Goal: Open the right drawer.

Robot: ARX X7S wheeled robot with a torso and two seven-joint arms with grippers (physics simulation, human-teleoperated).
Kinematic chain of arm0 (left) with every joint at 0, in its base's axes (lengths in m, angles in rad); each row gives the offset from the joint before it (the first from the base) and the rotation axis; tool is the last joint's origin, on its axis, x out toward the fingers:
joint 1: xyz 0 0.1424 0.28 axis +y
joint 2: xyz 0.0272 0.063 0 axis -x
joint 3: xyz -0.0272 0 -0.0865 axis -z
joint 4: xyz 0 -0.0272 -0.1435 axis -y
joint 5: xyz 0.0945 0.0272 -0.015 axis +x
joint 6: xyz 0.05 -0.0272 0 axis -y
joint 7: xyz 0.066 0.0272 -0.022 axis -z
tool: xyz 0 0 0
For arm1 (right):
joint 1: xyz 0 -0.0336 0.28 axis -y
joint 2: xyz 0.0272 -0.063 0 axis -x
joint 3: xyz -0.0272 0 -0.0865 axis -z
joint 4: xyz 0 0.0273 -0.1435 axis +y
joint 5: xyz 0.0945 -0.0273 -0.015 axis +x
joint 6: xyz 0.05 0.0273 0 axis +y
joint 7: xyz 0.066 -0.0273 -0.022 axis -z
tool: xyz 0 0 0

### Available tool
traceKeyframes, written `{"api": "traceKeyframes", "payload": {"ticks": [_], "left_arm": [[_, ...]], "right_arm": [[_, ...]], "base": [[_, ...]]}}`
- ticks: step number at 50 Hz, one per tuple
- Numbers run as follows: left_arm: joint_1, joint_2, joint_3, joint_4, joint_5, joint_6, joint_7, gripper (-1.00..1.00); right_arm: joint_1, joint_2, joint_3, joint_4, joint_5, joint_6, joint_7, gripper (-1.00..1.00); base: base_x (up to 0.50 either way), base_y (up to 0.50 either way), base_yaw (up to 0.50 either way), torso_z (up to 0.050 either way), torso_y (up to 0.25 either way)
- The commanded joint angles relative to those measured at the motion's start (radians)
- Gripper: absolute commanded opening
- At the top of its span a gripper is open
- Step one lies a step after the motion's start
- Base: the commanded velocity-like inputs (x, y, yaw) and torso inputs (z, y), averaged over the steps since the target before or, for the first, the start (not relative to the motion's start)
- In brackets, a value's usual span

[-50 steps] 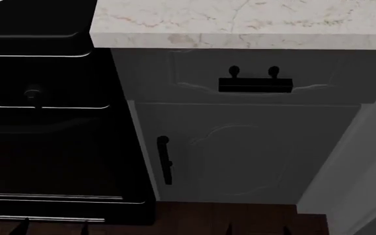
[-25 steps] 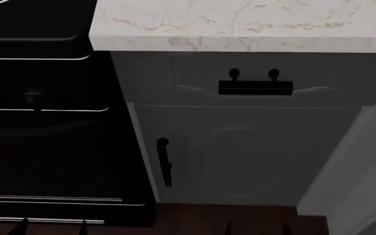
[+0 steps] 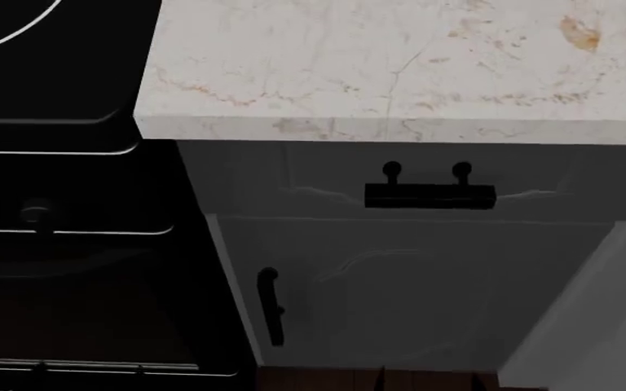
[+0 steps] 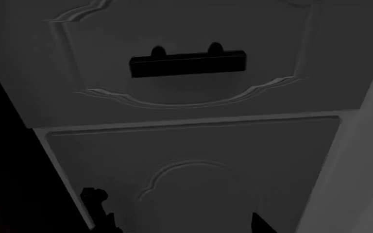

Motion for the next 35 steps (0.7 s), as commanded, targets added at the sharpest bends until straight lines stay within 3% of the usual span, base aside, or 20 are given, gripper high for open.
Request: {"api": "traceKeyframes", "payload": {"ticks": [1, 23, 35], "left_arm": [[-0.001, -0.004, 0.005, -0.010, -0.005, 0.010, 0.001, 1.00], [-0.002, -0.011, 0.013, -0.006, -0.013, 0.014, -0.008, 1.00], [-0.008, -0.013, 0.021, -0.010, -0.013, 0.005, -0.015, 1.00]], "right_arm": [[0.002, 0.003, -0.008, 0.007, 0.002, -0.005, 0.002, 1.00], [-0.002, 0.014, -0.019, -0.012, 0.011, 0.001, 0.009, 1.00], [0.005, 0.014, -0.023, 0.002, 0.003, 0.002, 0.025, 1.00]], "base": [[0.20, 0.00, 0.00, 0.000, 0.000], [0.19, 0.00, 0.00, 0.000, 0.000], [0.02, 0.00, 0.00, 0.000, 0.000]]}}
